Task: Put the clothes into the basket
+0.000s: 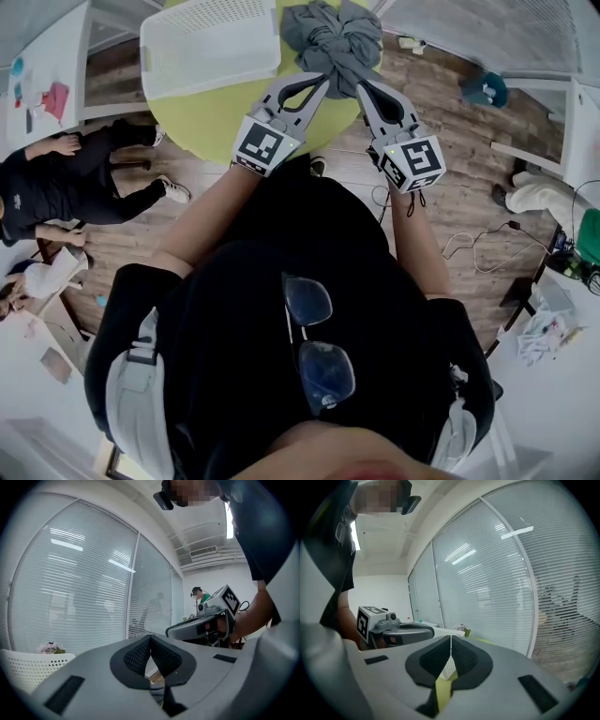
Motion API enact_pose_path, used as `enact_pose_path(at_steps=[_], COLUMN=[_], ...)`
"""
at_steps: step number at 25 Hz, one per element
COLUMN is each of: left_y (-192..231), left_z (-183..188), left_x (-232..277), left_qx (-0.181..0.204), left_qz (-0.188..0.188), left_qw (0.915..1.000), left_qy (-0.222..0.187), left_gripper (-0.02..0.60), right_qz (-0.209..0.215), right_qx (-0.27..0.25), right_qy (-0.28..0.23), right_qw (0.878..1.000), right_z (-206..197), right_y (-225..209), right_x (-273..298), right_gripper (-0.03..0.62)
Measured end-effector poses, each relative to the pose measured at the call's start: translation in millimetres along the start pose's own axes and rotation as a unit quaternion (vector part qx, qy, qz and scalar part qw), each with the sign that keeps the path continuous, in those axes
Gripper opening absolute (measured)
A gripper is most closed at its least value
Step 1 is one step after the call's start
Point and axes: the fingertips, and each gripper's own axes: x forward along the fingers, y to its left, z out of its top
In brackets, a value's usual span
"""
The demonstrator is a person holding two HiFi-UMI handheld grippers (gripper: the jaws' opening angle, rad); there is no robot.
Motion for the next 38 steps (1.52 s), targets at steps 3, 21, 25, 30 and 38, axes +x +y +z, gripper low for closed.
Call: enact_pose_path(at_steps=[3,21,25,30,38], left_y=[9,80,87,89,90], left_z=[-4,-9,-12,-18,-33], left_x=[10,48,58,70,80], left_qx=[-0.017,-0.012,-0.025,-0.033,-0.052], left_qz=[-0.012,-0.009,0.006,0.020,0.051], left_qw=[0.9998,0.9998,0.9996,0.9992,0.9973], left_qy=[-0.003,-0.012,-0.009,-0.012,-0.003], left_gripper=[0.011,0.010,0.010,0.011,0.010], right_qz=[-0.011,-0.124,-0.118,-0.097,-0.110], right_qx=[0.010,0.143,0.166,0.188,0.214], right_qy=[0.022,0.139,0.178,0.232,0.293], right_qw=[1.000,0.972,0.963,0.949,0.925], right_z=[-8,-74,-100,-138,-191], right_y=[-10,-96,-110,-117,-140], right_x=[19,111,131,153,182], right_gripper=[0.028,0.031,0.063,0.147,0.311])
